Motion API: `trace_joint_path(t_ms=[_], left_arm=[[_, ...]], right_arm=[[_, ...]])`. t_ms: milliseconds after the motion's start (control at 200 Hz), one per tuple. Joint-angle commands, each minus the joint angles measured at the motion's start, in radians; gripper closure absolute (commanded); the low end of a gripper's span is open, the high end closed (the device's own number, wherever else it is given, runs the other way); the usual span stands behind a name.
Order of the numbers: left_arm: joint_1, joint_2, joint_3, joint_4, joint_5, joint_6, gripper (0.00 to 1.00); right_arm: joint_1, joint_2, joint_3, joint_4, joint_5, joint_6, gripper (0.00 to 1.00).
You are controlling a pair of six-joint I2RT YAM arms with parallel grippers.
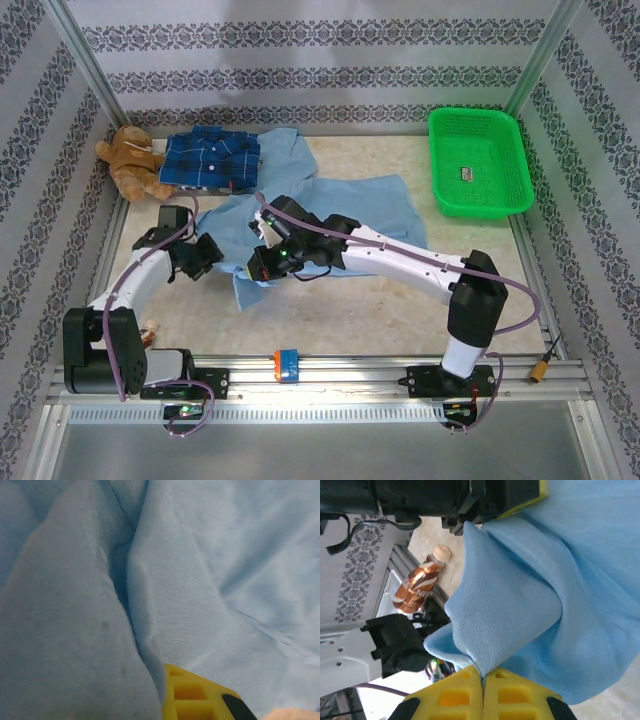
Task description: Fold and stack the long sleeve shirts
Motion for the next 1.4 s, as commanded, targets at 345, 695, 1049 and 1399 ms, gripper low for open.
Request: trace_joint_path(t_ms=[345, 695, 1049, 1399], left_arm=[[0.019, -0.16, 0.004, -0.172, -0.202, -0.068, 0.0], [0.019, -0.278, 0.121, -0.118, -0.194, -0.124, 0.0], [0.013, -0.303, 0.098, -0.029, -0.154, -0.097, 0.0], [0.001, -0.358, 0.001, -0.031, -0.126, -0.117, 0.0]], right_arm=[[-0.044, 0.072, 0.146, -0.065, -0.149, -0.004, 1.0], [-0.157, 0.201, 0.452, -0.144, -0.097, -0.072, 1.0], [-0.263, 0.408, 0.761, -0.115, -0.044, -0.096, 1.0], [-0.314, 0.615, 1.056, -0.122, -0.014, -0.077, 1.0]])
